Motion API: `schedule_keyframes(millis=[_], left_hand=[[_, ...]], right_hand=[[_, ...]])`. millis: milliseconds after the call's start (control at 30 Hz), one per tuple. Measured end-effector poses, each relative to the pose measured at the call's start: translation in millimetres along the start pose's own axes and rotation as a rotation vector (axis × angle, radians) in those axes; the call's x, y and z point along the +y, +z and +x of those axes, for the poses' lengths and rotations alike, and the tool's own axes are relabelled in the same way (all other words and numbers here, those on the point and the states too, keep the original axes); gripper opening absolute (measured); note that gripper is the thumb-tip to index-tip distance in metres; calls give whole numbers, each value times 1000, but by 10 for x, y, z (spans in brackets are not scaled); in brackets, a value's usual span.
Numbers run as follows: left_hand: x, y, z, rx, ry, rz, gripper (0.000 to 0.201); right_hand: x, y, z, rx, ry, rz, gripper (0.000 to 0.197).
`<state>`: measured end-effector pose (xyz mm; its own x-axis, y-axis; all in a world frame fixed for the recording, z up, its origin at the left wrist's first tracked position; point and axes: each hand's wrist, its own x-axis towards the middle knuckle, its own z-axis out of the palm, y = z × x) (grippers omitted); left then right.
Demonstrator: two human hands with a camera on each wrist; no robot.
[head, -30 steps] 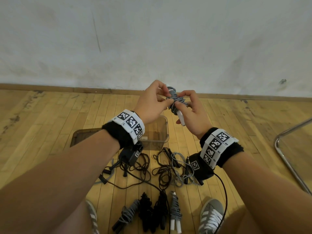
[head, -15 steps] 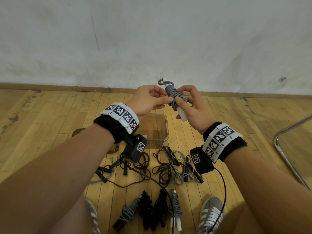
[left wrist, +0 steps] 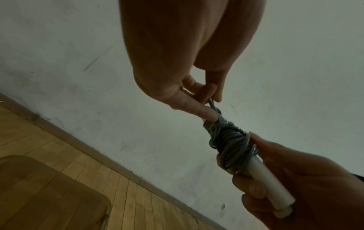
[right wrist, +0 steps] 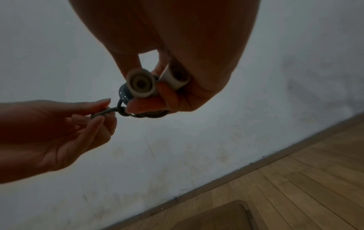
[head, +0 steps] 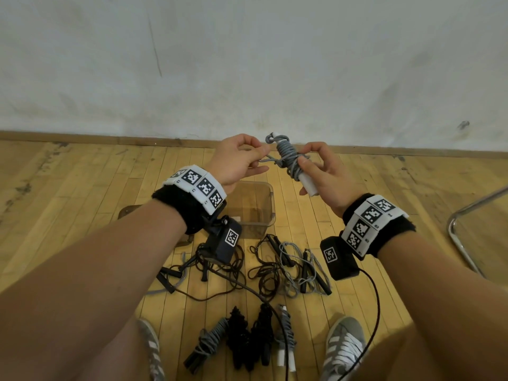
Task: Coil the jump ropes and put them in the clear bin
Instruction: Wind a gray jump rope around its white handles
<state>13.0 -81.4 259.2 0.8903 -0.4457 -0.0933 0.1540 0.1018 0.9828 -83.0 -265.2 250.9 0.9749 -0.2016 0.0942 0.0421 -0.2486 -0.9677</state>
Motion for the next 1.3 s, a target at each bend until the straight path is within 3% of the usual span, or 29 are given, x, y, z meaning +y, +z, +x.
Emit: schedule_keyframes(millis=[133,267,433,600,800,900,1033,1300], left_hand=[[-12,37,-34,33,18,-1,11],[-41,97,-84,51,39,44,9],[2,115,-88,51,-14,20,30],[-107,154,-151,80,7,37,37],[-151,141,-199,139,87,150,26],[-183,118,-234,118,116,243,27],[-334,19,-178,171,27,303,28],[-1427,-426,-316,232,-187,458,27]], right_hand=[[26,0,25,43,-39,-34,17],[17,86,-4,33,-52,-45,37],[39,209,-27,76,-46,-64,58],[27,252,-28,36,-45,-132,50],[30,283,-86,60,-125,-413,53],[-14,284,-121,12,-67,-386,60],[191,425,-57,26,67,-366,69],[1314,1131,-318,-27,344,-263,60]])
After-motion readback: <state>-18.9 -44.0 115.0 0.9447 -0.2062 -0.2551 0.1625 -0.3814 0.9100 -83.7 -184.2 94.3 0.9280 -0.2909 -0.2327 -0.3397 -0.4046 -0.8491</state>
